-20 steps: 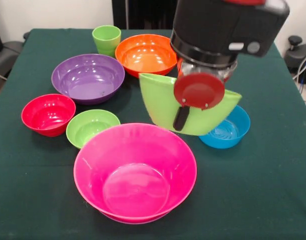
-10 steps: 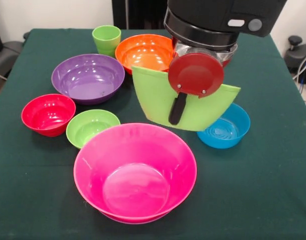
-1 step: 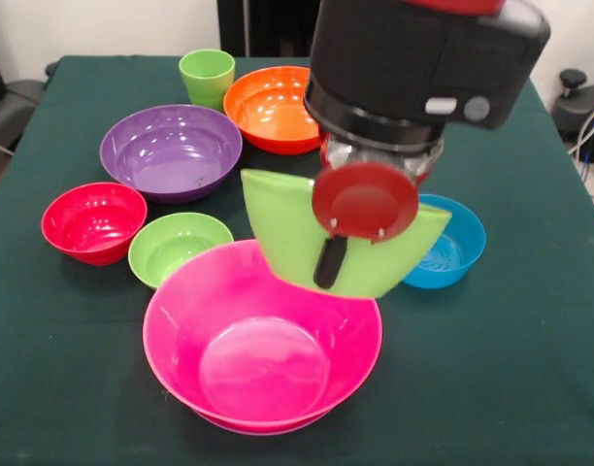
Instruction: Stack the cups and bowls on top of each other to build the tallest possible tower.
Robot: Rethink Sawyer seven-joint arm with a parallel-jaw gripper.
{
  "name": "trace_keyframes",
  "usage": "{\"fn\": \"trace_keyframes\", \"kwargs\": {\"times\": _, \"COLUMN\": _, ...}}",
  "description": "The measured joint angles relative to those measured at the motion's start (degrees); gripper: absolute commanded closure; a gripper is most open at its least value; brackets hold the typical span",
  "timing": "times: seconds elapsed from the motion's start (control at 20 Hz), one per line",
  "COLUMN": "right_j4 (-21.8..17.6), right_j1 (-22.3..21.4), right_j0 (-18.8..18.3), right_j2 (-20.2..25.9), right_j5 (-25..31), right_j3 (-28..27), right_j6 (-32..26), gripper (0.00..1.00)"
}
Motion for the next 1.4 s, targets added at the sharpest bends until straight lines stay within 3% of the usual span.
{"fn": "trace_keyframes", "kwargs": {"times": 0.6, "right_j4": 0.0, "right_j1": 7.1, "right_j0": -1.2, "right_j2": -0.1, "right_j5": 1.1, "right_j3": -6.1, "right_j6": 0.0, "gripper": 1.0}}
{"fn": "trace_keyframes", "kwargs": {"times": 1.4, "right_j4": 0.0, "right_j1": 6.7, "right_j0": -2.2, "right_j2": -0.1, "right_j5": 3.3, "right_j3": -6.6, "right_j6": 0.0, "gripper": 1.0}}
